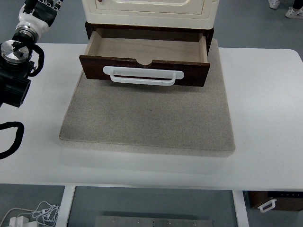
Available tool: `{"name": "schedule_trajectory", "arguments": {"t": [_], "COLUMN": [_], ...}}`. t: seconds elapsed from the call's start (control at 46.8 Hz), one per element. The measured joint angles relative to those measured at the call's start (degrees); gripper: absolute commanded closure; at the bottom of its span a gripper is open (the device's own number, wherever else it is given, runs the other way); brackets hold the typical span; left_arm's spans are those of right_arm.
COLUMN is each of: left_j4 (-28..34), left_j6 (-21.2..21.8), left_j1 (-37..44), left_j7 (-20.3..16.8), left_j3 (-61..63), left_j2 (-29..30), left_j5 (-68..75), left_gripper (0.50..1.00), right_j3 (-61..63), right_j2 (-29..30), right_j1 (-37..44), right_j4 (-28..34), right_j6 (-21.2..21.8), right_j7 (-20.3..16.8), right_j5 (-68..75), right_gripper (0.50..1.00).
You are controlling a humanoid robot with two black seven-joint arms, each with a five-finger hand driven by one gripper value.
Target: Close drawer under combined cabinet
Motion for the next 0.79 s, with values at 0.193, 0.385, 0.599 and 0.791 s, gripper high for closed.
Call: {"name": "schedule_trajectory", "arguments": {"t": [0.193, 0.385, 0.599, 0.791], "left_j4": [0.00, -0.02, -0.09, -0.17], "left_j6": [-0.29, -0.29, -0.29, -0.38], "left_j1": [-0.03, -0.11, -0.32, -2.04], "left_j7": [0.00, 0.00, 0.00, 0.00], "left_j3": [0.38, 0.51, 0.73, 0.75], "left_j2": [0.02, -0.03, 0.23, 2.66], "left_j5": [0.29, 0.44, 1.47, 2.89], "left_gripper": [0.504, 0.504, 0.504, 0.504], "right_j3": [0.00, -0.02, 0.00, -0.01], "right_j2": [0.00, 0.00, 0.00, 0.00], "right_j1": [0.00, 0.00, 0.00, 0.00], "right_j4": [0.00, 0.00, 0.00, 0.00], "right_j6": [0.00, 0.00, 0.00, 0.00], "right_j7": [0.00, 0.00, 0.00, 0.00], "right_j5": [0.00, 0.00, 0.00, 0.00], "right_gripper": [0.548, 0.548, 0.548, 0.548]}}
